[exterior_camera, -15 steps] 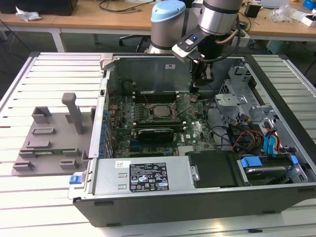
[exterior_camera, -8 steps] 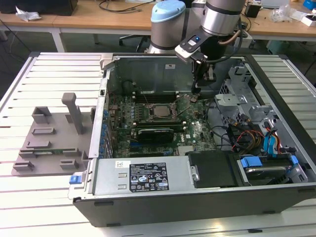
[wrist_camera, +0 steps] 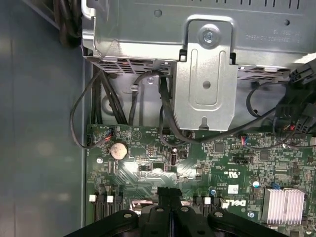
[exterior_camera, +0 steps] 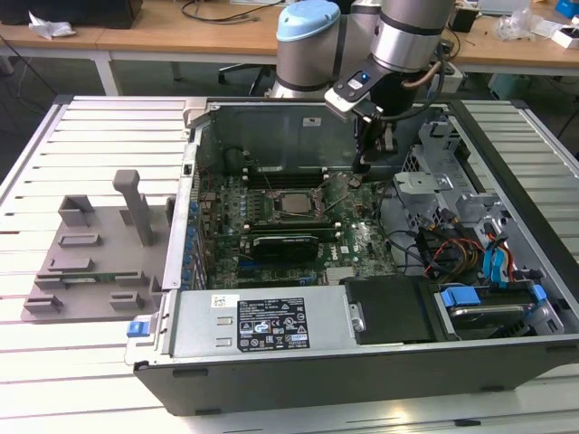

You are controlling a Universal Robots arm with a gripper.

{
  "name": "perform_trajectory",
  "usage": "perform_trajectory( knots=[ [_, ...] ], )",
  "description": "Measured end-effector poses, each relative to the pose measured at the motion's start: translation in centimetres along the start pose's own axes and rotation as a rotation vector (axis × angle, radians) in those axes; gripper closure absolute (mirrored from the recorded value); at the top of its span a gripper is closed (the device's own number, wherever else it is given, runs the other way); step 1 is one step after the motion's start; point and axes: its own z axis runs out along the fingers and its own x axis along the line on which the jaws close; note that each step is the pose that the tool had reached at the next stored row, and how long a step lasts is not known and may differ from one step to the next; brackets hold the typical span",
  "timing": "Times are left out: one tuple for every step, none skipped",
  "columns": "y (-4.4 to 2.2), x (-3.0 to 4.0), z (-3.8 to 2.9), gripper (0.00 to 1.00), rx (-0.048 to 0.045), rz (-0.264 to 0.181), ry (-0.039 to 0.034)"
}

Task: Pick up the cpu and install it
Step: 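Close the cpu cover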

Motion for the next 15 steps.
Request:
perform_trajectory(
  knots=[
    [0.03,0.03,0.07,0.89,0.0001,0.0,-0.0002],
    [0.05,0.04,0.13,0.89,0.0,0.0,-0.0002],
    [0.06,0.06,0.21,0.89,0.0,0.0,0.0],
    [0.07,0.07,0.26,0.89,0.0,0.0,-0.0001],
    [0.08,0.07,0.3,0.89,0.0001,0.0,-0.0001],
    [0.08,0.07,0.36,0.89,0.0,0.0,-0.0001],
    [0.09,0.08,0.46,0.89,0.0,0.0,-0.0001],
    [0.09,0.08,0.52,0.89,0.0,0.0,-0.0001],
    [0.1,0.08,0.57,0.89,0.0001,0.0,-0.0001],
    [0.11,0.08,0.68,0.89,0.0001,0.0,-0.0002],
    [0.12,0.08,0.72,0.89,0.0,0.0,-0.0002],
    [0.13,0.09,0.77,0.89,0.0,0.0,-0.0001],
    [0.13,0.08,0.83,0.89,0.0001,0.0,-0.0001],
    [0.14,0.08,0.86,0.89,0.0,0.0,-0.0002],
    [0.16,0.09,0.97,0.89,0.0,0.0,-0.0002]
  ],
)
